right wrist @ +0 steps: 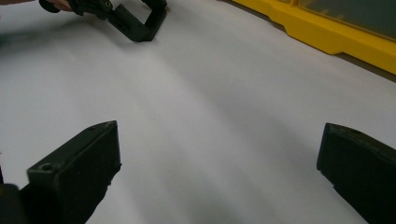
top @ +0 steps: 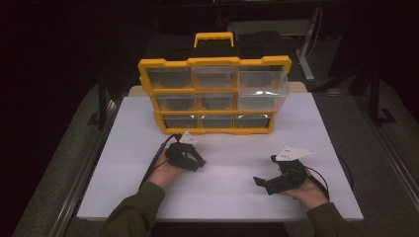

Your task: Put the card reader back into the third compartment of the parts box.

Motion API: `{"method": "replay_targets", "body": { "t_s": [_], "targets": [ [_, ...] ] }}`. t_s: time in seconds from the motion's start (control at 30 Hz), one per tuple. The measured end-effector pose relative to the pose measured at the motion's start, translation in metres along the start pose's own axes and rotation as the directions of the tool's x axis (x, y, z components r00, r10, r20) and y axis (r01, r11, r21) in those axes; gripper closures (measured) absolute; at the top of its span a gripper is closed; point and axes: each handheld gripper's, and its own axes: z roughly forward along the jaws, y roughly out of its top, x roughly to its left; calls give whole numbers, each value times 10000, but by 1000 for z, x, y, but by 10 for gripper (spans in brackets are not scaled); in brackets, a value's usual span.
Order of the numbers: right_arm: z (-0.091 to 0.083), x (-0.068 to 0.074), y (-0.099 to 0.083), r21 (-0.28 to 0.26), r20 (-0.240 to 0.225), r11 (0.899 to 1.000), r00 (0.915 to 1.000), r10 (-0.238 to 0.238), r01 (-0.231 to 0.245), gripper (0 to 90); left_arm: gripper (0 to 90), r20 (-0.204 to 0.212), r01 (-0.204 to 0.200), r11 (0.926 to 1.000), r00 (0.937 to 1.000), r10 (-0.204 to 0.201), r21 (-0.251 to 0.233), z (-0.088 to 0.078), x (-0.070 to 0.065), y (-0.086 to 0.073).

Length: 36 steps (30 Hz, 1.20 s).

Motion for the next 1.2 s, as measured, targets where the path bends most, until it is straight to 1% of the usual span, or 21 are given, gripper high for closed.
{"method": "replay_targets", "body": {
  "t_s": [0.2, 0.3, 0.5, 0.6, 0.63, 0.7, 0.8, 0.9, 1.1, 1.13, 1.2],
  "targets": [
    [0, 0, 0, -19, -2, 10000, 10000, 7, -7, 0, 303, 275, 166, 9999, 9995, -165, -20, -1, 2, 0],
    [0, 0, 0, -32, -6, 10000, 10000, 3, -3, 0, 304, 243, 137, 9999, 9996, -138, 26, -2, 1, 1],
    [-1, 0, 0, -34, -3, 10000, 10000, -6, 6, 0, 303, 317, 128, 9999, 9994, -126, -68, -7, 1, 4],
    [-1, -1, 0, -56, -9, 10000, 10000, 2, -2, 0, 304, 409, 68, 9999, 9991, -63, -129, -11, 2, 5],
    [-1, -1, 0, -59, -8, 10000, 10000, 2, -2, 0, 304, 424, -8, 9999, 9991, 13, -130, -12, 2, 6],
    [-1, -1, 0, -60, -3, 10000, 10000, -1, 1, 0, 304, 522, 25, 9998, 9986, -16, -173, -14, 1, 7],
    [-1, -1, 0, -63, -4, 10000, 10000, -1, 1, 0, 304, 606, -62, 9998, 9981, 74, -203, -17, 0, 9],
    [-1, -1, 0, -65, -1, 10000, 10000, 2, -2, 0, 303, 735, -20, 9997, 9973, 40, -262, -19, -1, 11],
    [-2, -2, 0, -84, 12, 10000, 10000, 4, -4, 0, 304, 1061, -349, 9990, 9936, 377, -285, -28, -3, 18],
    [-2, -2, 0, -90, 15, 10000, 10000, 9, -9, 0, 304, 1109, -296, 9990, 9933, 330, -322, -29, -4, 19],
    [-2, -2, 0, -116, 16, 9999, 10000, 47, -46, 0, 303, 1228, -373, 9987, 9916, 414, -352, -31, -4, 21]
  ]
}}
